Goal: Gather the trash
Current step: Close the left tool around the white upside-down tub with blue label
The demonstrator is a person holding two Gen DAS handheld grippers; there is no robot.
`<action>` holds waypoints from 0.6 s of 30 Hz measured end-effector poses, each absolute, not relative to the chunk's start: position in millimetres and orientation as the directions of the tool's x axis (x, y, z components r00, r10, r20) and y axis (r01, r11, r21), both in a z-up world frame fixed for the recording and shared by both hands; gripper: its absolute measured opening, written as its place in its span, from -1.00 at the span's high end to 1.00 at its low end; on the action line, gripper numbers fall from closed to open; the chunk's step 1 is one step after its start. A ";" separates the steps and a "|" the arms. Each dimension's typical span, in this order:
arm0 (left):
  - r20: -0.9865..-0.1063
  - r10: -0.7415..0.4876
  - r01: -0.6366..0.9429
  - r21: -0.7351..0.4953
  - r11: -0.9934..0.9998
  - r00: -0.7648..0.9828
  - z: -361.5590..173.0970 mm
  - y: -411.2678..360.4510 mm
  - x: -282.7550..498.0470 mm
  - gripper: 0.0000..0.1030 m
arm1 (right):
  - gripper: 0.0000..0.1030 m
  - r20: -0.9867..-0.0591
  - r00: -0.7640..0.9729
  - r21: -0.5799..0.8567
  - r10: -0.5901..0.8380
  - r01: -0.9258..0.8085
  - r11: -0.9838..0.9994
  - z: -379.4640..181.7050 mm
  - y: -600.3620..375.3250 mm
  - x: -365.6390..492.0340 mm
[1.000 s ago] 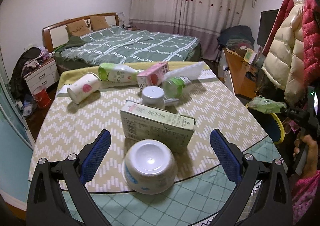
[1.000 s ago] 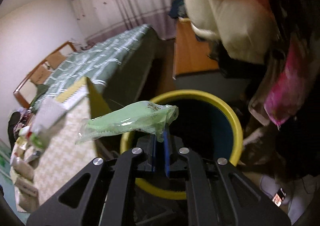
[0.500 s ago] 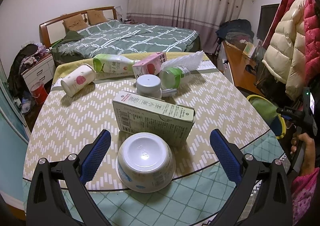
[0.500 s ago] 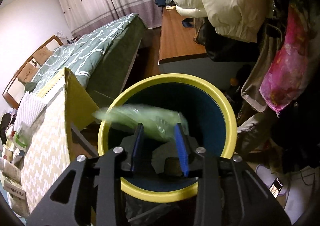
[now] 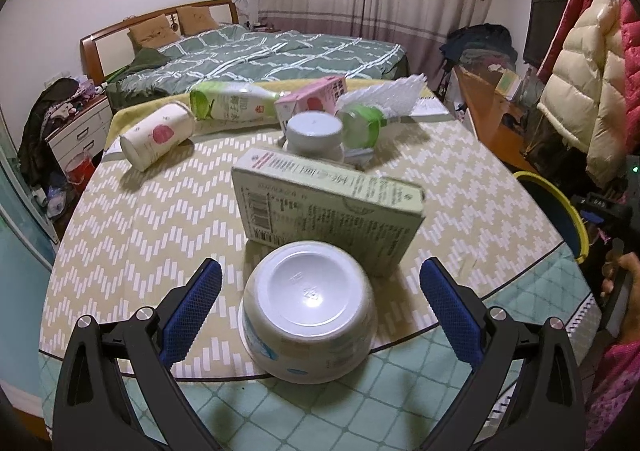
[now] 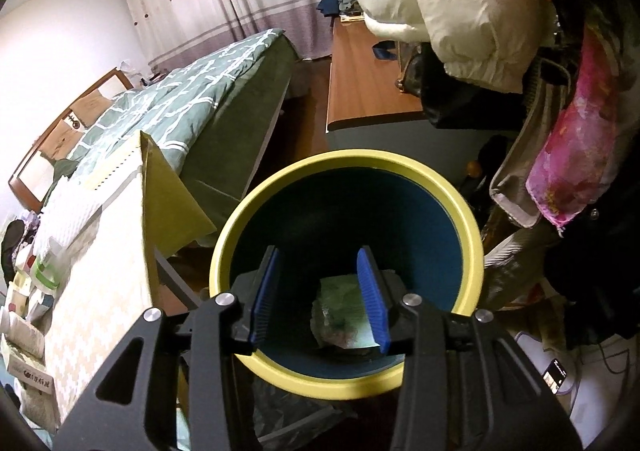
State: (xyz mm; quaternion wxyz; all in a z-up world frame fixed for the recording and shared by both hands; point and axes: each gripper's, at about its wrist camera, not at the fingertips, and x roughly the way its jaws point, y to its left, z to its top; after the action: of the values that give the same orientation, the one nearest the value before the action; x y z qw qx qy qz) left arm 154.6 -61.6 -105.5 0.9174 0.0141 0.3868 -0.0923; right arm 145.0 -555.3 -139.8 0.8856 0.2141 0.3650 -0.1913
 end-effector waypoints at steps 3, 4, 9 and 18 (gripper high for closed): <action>-0.732 -0.149 0.173 -0.043 0.984 0.665 -116.7 -60.0 159.9 -0.90 | 0.25 -0.731 0.659 0.242 -0.177 0.493 0.836 -141.3 -554.7 145.6; -0.738 -0.145 0.171 -0.041 0.984 0.659 -120.7 -60.0 161.7 -0.90 | 0.24 -0.731 0.659 0.243 -0.175 0.492 0.836 -141.7 -554.6 145.7; -0.750 -0.135 0.164 -0.036 0.986 0.648 -132.3 -59.1 166.5 -0.88 | 0.24 -0.732 0.659 0.242 -0.173 0.489 0.838 -141.9 -553.3 145.9; -0.762 -0.160 0.164 -0.072 0.984 0.628 -139.2 -53.1 170.5 -0.57 | 0.24 -0.731 0.663 0.245 -0.165 0.479 0.843 -142.8 -550.7 146.4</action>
State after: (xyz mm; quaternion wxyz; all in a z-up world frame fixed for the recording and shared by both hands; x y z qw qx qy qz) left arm 170.5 -53.1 -139.2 0.9022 0.0021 0.4219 -0.0899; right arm 146.4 -550.7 -142.8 0.8864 0.2134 0.3684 -0.1816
